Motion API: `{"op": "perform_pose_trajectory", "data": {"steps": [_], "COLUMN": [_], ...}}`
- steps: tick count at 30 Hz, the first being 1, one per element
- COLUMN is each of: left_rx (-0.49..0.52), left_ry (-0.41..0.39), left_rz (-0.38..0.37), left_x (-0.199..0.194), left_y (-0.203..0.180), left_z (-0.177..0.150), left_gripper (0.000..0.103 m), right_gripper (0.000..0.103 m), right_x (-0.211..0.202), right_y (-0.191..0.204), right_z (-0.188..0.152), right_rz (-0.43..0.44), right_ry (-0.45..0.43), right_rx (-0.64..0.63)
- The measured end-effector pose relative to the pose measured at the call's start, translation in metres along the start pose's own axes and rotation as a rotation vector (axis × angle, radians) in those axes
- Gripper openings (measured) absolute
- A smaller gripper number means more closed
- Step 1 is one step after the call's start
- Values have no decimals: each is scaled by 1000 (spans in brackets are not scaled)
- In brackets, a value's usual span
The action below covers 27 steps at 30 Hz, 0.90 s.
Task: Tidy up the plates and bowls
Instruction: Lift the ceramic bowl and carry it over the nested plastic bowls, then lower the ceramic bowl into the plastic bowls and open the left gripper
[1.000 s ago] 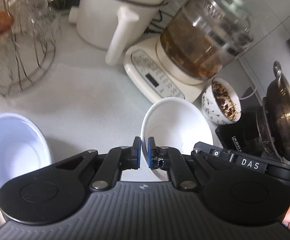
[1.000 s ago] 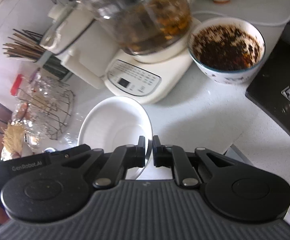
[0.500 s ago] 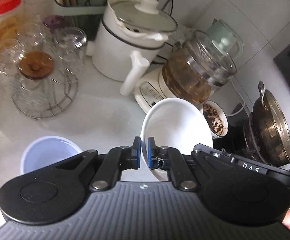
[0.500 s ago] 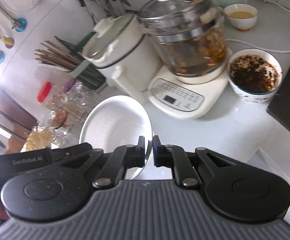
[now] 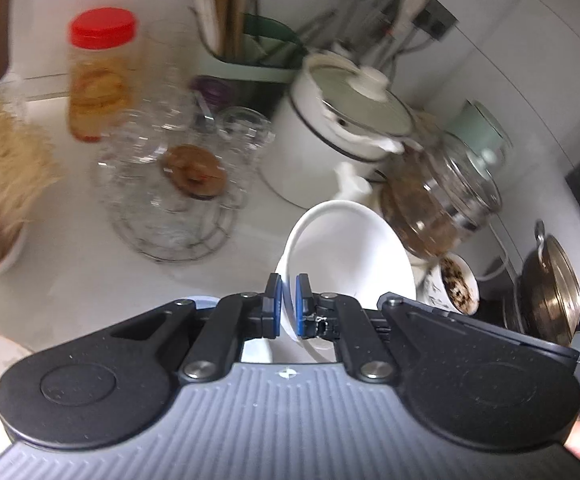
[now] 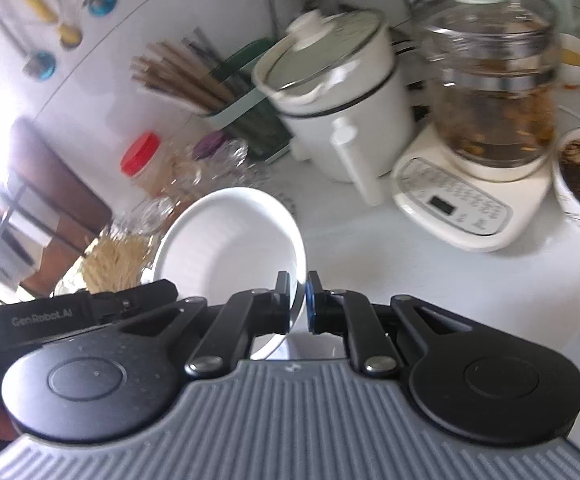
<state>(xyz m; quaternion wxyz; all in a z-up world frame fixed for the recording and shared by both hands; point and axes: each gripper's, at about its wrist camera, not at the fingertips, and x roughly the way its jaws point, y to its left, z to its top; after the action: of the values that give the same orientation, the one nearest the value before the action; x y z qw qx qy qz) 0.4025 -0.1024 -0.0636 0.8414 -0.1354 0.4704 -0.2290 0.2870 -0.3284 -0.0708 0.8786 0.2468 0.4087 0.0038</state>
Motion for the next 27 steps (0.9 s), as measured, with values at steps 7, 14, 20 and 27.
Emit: {"op": "perform_pose_trajectory", "data": {"steps": [7,14,20,27], "left_rx": [-97,-150,-154,-174], "left_ry": [7,60,109,133], "left_rz": [56,110,136,141], "left_x": [-7,0,12,19], "left_y": [40,65,74,81], "left_z": [-9,-27,-40,-50], "left_gripper": [8,8,8,8], "right_gripper": [11,12,12,12], "right_x": [30,53,66,71], "right_y": [27,37,33,28], "right_z": [-5,-23,-33,-38], "right_rz": [22,7,-9,1], "right_ry": [86,171,214,229], "right_rx": [-68,-114,-111,-108]}}
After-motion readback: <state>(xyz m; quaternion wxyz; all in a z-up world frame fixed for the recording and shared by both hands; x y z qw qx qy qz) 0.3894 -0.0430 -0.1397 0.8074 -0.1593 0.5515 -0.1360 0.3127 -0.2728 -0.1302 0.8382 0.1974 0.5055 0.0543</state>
